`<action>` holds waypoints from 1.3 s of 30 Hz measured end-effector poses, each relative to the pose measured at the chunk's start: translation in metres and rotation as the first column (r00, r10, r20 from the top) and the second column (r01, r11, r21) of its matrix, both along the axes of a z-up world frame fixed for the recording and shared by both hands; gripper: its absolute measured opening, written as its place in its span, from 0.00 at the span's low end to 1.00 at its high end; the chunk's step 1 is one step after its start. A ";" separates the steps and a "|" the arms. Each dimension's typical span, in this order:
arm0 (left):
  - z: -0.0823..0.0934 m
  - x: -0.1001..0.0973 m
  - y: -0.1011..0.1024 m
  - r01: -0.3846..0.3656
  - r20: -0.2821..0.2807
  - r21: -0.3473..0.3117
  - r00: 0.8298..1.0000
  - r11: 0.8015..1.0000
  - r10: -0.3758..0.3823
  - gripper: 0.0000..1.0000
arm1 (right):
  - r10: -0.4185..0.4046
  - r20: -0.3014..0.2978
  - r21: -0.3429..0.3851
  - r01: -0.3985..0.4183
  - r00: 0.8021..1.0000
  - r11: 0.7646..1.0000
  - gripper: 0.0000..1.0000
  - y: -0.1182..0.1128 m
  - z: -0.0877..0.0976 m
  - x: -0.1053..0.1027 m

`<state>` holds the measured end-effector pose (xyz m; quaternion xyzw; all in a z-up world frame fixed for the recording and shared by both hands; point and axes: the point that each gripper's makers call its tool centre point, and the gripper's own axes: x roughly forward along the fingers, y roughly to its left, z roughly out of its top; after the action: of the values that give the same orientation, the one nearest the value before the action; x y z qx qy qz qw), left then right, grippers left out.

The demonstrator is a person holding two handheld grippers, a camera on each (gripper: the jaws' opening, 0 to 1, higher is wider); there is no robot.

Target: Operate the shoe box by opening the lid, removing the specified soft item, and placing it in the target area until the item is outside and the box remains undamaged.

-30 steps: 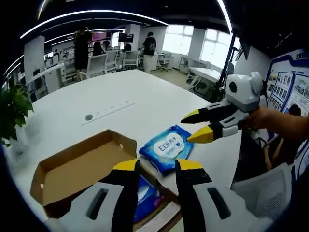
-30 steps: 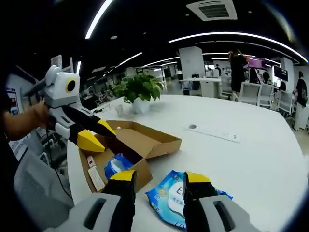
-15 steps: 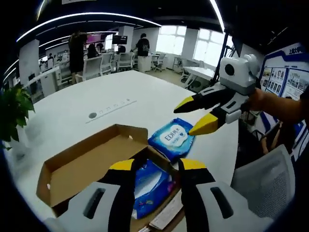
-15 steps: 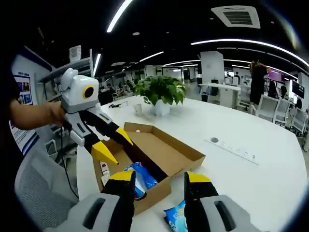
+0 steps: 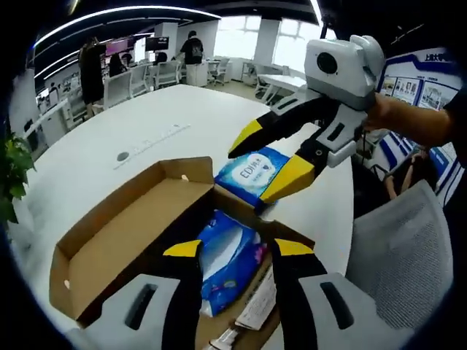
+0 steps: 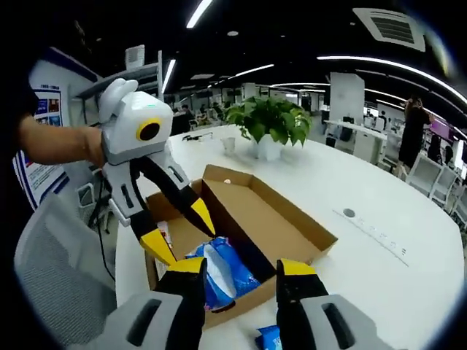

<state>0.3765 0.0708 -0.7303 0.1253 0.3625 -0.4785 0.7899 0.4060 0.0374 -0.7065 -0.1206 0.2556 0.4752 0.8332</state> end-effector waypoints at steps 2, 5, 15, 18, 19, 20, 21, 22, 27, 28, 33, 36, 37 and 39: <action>-0.005 -0.002 0.000 0.015 -0.010 0.011 1.000 1.000 -0.015 0.38 | 0.020 0.001 -0.021 -0.020 1.000 1.000 0.34 0.005 -0.005 -0.002; -0.014 -0.004 0.001 0.038 -0.021 0.042 0.999 0.998 -0.038 0.37 | 0.048 -0.013 -0.050 -0.049 0.999 0.998 0.33 0.013 -0.015 -0.003; -0.035 0.001 0.002 0.086 -0.045 0.115 0.996 0.990 -0.082 0.29 | 0.097 -0.011 -0.143 -0.097 0.995 0.985 0.27 0.036 -0.043 0.003; -0.043 0.000 0.000 0.109 -0.064 0.138 0.993 0.984 -0.101 0.29 | 0.099 -0.035 -0.159 -0.104 0.994 0.982 0.24 0.041 -0.052 0.003; -0.045 -0.001 -0.001 0.127 -0.064 0.152 0.991 0.980 -0.118 0.28 | 0.101 -0.033 -0.166 -0.105 0.994 0.980 0.23 0.043 -0.054 0.004; -0.047 -0.001 -0.002 0.132 -0.064 0.159 0.990 0.978 -0.123 0.28 | 0.103 -0.034 -0.173 -0.108 0.994 0.979 0.22 0.044 -0.057 0.004; -0.049 0.000 -0.003 0.139 -0.065 0.167 0.989 0.976 -0.130 0.27 | 0.103 -0.036 -0.179 -0.108 0.994 0.978 0.20 0.045 -0.059 0.004; -0.050 0.001 -0.003 0.139 -0.063 0.173 0.990 0.975 -0.130 0.26 | 0.098 -0.041 -0.180 -0.104 0.994 0.978 0.19 0.046 -0.061 0.005; -0.059 0.005 0.002 0.110 -0.088 0.194 0.992 0.975 -0.094 0.21 | 0.088 -0.072 -0.192 -0.100 0.994 0.976 0.15 0.050 -0.073 0.003; -0.061 0.004 0.004 0.110 -0.088 0.196 0.992 0.975 -0.094 0.21 | 0.089 -0.074 -0.201 -0.102 0.993 0.974 0.14 0.050 -0.076 0.002; -0.063 0.003 0.007 0.089 -0.115 0.175 0.991 0.981 -0.069 0.12 | 0.057 -0.054 -0.237 -0.068 0.997 0.969 0.02 0.043 -0.082 0.010; -0.066 -0.002 0.010 0.100 -0.126 0.189 0.989 0.977 -0.077 0.04 | 0.048 -0.038 -0.244 -0.056 0.998 0.968 0.00 0.041 -0.082 0.012; -0.066 -0.003 0.011 0.107 -0.122 0.197 0.989 0.975 -0.084 0.00 | 0.038 -0.033 -0.235 -0.045 0.999 0.971 0.00 0.040 -0.079 0.013; -0.066 -0.007 0.012 0.110 -0.126 0.196 0.988 0.975 -0.086 0.00 | 0.023 -0.034 -0.209 -0.030 0.999 0.977 0.00 0.040 -0.075 0.015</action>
<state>0.3697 0.0824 -0.7962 0.1943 0.4483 -0.4841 0.7259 0.4207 0.0778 -0.7819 -0.2037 0.3156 0.4586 0.8054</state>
